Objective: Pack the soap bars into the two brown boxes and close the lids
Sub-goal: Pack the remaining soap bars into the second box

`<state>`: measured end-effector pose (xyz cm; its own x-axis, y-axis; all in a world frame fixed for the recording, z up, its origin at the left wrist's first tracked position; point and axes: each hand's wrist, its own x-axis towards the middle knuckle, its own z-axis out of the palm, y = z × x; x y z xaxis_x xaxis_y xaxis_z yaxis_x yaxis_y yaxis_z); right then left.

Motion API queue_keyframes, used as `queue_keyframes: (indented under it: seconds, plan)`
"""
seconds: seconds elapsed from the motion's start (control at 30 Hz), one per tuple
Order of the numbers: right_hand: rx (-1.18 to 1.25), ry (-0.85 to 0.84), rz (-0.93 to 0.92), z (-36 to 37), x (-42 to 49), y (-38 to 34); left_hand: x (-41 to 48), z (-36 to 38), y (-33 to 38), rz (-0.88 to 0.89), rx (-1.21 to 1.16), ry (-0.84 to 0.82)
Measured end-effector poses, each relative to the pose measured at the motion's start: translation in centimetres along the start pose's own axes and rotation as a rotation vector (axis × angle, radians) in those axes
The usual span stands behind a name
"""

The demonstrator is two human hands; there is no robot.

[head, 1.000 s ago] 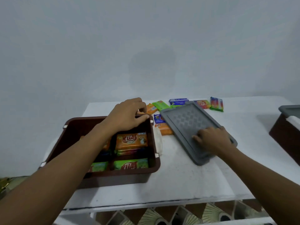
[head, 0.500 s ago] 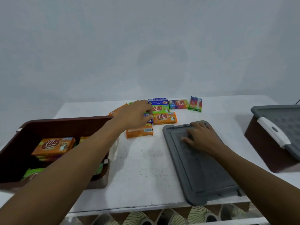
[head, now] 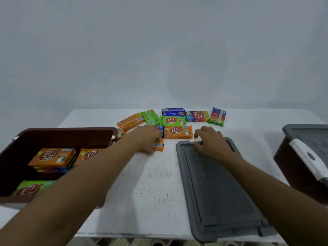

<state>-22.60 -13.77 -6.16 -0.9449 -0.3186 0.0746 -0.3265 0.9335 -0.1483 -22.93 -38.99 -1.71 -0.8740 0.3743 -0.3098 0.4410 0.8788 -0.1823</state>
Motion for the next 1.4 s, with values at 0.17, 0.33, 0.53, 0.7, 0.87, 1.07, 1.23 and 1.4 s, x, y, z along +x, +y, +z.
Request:
queue_keyframes:
  seconds: [0.17, 0.33, 0.53, 0.7, 0.87, 1.07, 1.23, 1.4]
  plan:
    - [0.145, -0.049, -0.054, -0.4, 3.7, -1.0, 0.7, 0.4, 0.0, 0.019, -0.012, -0.012]
    - [0.159, -0.217, -0.028, 0.3, 6.4, -2.4, 0.0, -0.7, -1.7, -0.021, -0.521, 0.173]
    - [0.149, -0.226, 0.015, -0.1, 7.4, -2.2, -1.1, -4.0, -1.8, -0.155, -1.038, 0.245]
    - [0.223, -0.106, 0.007, -1.1, 7.8, -2.6, -2.9, -4.8, -3.0, -0.239, -1.163, 0.209]
    - [0.088, -0.286, -0.053, -0.1, 7.9, -4.6, -5.2, -4.6, -5.0, -0.253, -1.175, 0.214]
    - [-0.060, -0.294, 0.022, 1.0, 8.6, -7.4, -8.2, -4.4, -8.5, -0.278, -1.199, 0.268]
    - [-0.073, -0.296, 0.012, 1.0, 8.8, -8.8, -11.0, -4.1, -11.7, -0.251, -1.292, 0.299]
    - [0.058, -0.143, -0.018, -0.5, 7.8, -9.9, -13.8, -3.1, -14.8, -0.225, -1.214, 0.285]
